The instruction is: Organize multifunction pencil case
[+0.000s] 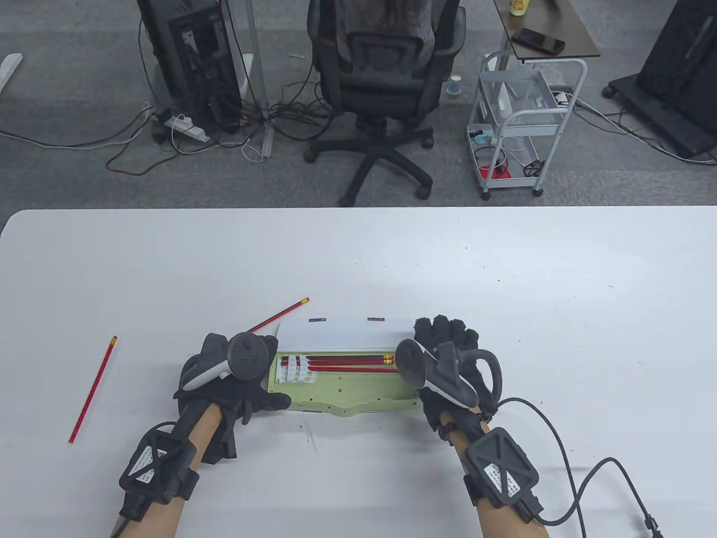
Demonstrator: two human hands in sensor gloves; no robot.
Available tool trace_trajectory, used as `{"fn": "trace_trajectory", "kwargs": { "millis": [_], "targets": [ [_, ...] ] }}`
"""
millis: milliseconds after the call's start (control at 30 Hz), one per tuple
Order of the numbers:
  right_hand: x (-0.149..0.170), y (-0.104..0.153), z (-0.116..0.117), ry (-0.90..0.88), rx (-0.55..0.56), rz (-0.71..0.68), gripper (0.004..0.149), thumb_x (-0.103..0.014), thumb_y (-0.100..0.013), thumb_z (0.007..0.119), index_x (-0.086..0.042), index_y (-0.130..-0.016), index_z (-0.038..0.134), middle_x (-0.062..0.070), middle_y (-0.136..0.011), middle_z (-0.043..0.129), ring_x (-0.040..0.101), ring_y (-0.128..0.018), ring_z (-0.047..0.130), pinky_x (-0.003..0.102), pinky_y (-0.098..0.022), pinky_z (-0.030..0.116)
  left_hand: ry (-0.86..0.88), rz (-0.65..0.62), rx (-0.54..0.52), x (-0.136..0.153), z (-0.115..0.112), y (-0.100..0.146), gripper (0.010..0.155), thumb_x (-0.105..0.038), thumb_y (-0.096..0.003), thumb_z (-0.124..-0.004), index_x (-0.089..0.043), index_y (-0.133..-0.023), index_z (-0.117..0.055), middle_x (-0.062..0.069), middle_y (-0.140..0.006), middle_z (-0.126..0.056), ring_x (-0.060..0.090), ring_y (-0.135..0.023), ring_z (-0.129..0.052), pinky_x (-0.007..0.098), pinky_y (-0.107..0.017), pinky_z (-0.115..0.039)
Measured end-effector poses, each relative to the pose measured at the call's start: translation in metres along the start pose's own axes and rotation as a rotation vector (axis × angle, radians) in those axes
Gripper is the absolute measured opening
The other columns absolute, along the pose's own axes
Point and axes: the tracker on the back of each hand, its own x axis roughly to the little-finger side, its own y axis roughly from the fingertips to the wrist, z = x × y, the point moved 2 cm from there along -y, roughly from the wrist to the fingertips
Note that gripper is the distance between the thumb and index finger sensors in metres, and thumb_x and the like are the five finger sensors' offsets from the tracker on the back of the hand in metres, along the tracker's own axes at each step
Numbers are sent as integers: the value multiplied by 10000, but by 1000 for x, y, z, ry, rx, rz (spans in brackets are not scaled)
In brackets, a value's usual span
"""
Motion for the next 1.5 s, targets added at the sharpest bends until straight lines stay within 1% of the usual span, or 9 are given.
{"fn": "trace_trajectory", "kwargs": {
  "millis": [167, 433, 1000, 1033, 1100, 1133, 1267, 1500],
  "targets": [
    [7, -1, 11, 10, -48, 28, 668, -367, -546, 704, -11, -1089, 545, 352, -1079, 544, 608, -962, 627, 703, -691, 576, -2, 1, -1, 0, 0, 0, 1123, -672, -291, -768, -150, -1128, -231, 172, -1234, -335, 490, -1118, -450, 728, -719, -468],
    [2, -3, 23, 49, -94, 23, 695, -382, -541, 721, -5, -1094, 532, 349, -1076, 549, 608, -962, 627, 704, -692, 577, -3, 1, -1, 0, 0, 0, 1122, -671, -292, -769, -150, -1128, -232, 174, -1233, -335, 491, -1118, -448, 727, -720, -467],
    [-6, -3, 26, 73, -76, 9, 673, -366, -545, 697, -2, -1089, 539, 342, -1073, 560, 601, -960, 637, 698, -692, 582, -8, 3, 1, -1, 0, 0, 1123, -671, -292, -769, -148, -1129, -233, 176, -1233, -334, 492, -1118, -448, 728, -720, -466],
    [-7, -3, 26, 67, -78, 4, 695, -392, -542, 689, 1, -1093, 531, 347, -1080, 545, 606, -959, 635, 700, -692, 580, -8, 3, 1, -1, 0, 0, 1121, -671, -293, -768, -150, -1128, -233, 175, -1233, -333, 490, -1119, -448, 728, -720, -466],
    [-11, -4, 28, 30, -83, 2, 693, -386, -542, 688, 4, -1093, 529, 348, -1077, 547, 605, -960, 633, 701, -692, 577, -9, 3, 1, -1, 0, 0, 1122, -670, -293, -769, -147, -1129, -233, 175, -1234, -332, 490, -1118, -449, 728, -720, -466],
    [-12, -4, 28, 35, -84, -1, 706, -401, -542, 681, 9, -1095, 523, 352, -1076, 547, 608, -960, 629, 701, -693, 576, -9, 4, 1, -1, 0, 1, 1121, -670, -294, -768, -149, -1129, -232, 175, -1233, -333, 489, -1119, -447, 727, -720, -467],
    [-23, -4, 28, 64, -67, -25, 708, -401, -542, 679, 11, -1095, 519, 352, -1077, 544, 608, -960, 628, 701, -692, 577, -9, 3, 1, -1, 0, 1, 1121, -671, -292, -768, -150, -1128, -232, 173, -1234, -334, 490, -1119, -447, 727, -721, -466],
    [-35, -5, 29, 61, -57, -52, 702, -396, -543, 676, 10, -1094, 520, 348, -1076, 547, 604, -960, 631, 699, -693, 578, -9, 3, 1, -1, 0, 1, 1122, -670, -292, -769, -149, -1129, -232, 174, -1233, -333, 491, -1118, -447, 728, -721, -466]
  ]
}}
